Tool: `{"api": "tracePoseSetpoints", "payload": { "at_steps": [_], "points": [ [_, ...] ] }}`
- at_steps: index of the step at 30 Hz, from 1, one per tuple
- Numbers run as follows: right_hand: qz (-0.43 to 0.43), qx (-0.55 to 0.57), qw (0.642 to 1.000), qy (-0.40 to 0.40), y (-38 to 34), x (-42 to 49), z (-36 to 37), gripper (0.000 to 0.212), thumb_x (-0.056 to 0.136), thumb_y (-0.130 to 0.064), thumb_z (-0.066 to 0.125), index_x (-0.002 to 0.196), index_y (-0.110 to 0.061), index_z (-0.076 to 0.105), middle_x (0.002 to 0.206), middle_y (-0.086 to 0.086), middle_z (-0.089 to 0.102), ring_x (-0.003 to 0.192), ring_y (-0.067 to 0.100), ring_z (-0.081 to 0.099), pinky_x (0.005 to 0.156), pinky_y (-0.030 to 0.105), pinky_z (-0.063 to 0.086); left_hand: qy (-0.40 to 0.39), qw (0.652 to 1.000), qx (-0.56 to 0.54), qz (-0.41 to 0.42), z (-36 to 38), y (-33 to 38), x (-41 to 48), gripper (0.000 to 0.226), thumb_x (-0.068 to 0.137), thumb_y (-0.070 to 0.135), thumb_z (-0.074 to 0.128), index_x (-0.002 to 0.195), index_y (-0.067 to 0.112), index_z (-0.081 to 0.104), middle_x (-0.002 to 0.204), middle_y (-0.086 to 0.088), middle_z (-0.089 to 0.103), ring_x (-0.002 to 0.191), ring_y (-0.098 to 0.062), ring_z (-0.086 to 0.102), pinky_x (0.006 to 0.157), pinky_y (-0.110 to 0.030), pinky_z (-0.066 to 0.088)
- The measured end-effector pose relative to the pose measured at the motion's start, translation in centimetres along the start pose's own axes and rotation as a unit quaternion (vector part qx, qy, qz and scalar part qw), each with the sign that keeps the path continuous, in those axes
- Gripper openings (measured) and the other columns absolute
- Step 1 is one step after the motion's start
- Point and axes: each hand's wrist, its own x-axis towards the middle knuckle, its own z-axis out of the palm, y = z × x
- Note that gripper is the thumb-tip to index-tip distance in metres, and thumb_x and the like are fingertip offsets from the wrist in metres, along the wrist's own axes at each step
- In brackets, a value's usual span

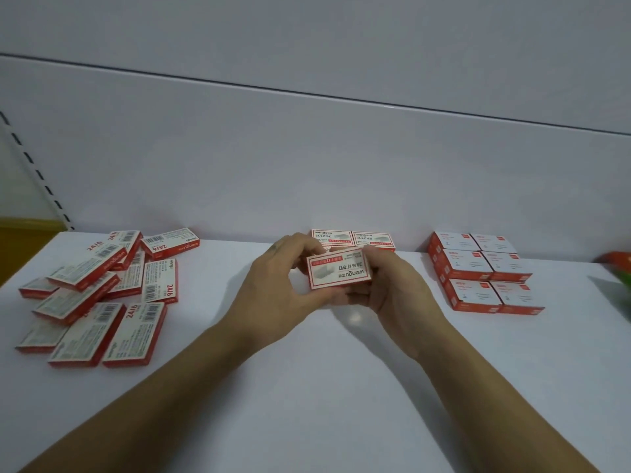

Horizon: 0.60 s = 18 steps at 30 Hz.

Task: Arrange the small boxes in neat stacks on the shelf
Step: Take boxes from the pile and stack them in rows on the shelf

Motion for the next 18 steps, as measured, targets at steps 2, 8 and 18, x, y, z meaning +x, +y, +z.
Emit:
{"api": "tracePoseSetpoints", "payload": {
  "at_steps": [2,8,18],
  "points": [
    [-0.027,-0.066,0.996,0.048,-0.1,0.0,0.1,0.024,0.094,-0.015,0.054,0.111,-0.004,0.068,0.106,0.017,0.072,0.100,0.034,0.068,0.085,0.049,0.055,0.006,1.000,-0.015,-0.001,-0.1,0.1,0.0,0.044,0.067,0.029,0.085,0.102,0.026,0.057,0.100,0.012,0.064,0.091,-0.002,0.059,0.077,-0.008,0.045],
    [-0.035,-0.106,0.987,0.113,-0.7,-0.1,-0.2,0.013,0.088,-0.003,0.062,0.097,-0.006,0.070,0.098,0.011,0.074,0.092,0.028,0.071,0.085,0.042,0.055,-0.005,0.992,-0.119,-0.048,0.0,0.5,0.1,0.050,0.070,0.016,0.083,0.105,0.040,0.059,0.094,0.017,0.069,0.086,-0.004,0.064,0.075,-0.020,0.053],
    [-0.017,-0.131,0.991,-0.007,-1.5,-0.4,-1.0,0.054,0.086,0.010,0.056,0.132,-0.020,0.054,0.094,0.013,0.068,0.080,0.023,0.064,0.066,0.033,0.054,-0.010,0.953,-0.287,-0.098,0.3,0.7,0.2,0.014,0.081,0.012,0.069,0.094,0.017,0.066,0.089,-0.006,0.073,0.084,-0.023,0.070,0.073,-0.023,0.056]
  ]
}}
